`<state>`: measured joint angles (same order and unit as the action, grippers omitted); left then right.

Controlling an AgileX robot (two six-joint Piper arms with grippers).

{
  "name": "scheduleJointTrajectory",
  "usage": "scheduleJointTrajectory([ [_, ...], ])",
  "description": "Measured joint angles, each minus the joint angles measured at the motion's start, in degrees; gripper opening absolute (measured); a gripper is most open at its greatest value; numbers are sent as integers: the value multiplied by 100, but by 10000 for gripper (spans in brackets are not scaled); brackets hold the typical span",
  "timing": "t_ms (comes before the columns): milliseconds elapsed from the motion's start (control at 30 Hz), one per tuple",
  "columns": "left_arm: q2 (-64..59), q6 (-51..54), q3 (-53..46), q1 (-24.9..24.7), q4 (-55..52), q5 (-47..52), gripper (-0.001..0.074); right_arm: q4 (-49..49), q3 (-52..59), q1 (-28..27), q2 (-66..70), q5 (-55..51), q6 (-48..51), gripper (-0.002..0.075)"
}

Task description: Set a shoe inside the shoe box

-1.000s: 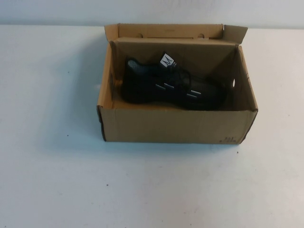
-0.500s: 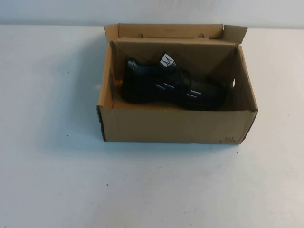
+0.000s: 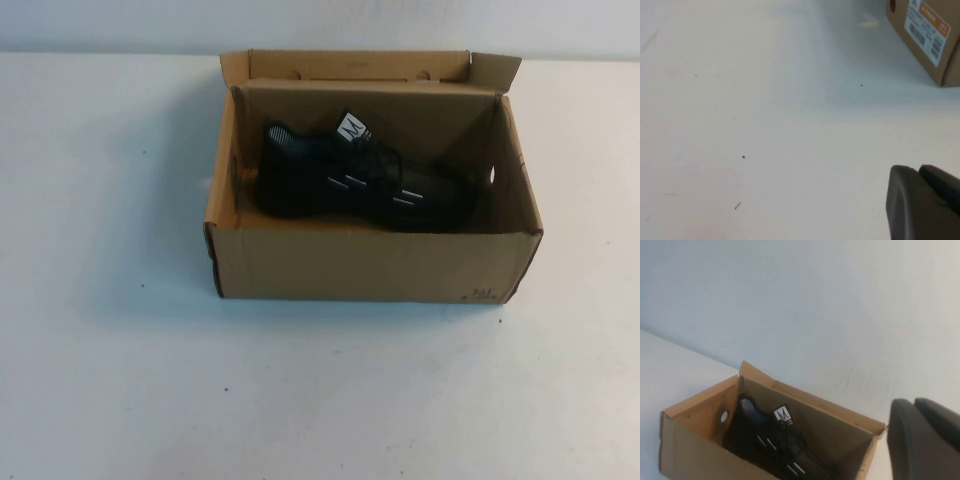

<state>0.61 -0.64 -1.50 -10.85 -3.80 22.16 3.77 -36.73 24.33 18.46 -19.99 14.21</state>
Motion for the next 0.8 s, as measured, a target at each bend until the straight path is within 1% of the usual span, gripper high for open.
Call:
scheduleJointTrajectory([
  [533,0,0,0,0,0,0,-1,0,0,-10,0,0,0,-16],
  [633,0,0,0,0,0,0,-1,0,0,-221,-63,-40,0,-16],
  [800,0,0,0,0,0,0,-1,282,188,-941,-281,-381,0,-16],
])
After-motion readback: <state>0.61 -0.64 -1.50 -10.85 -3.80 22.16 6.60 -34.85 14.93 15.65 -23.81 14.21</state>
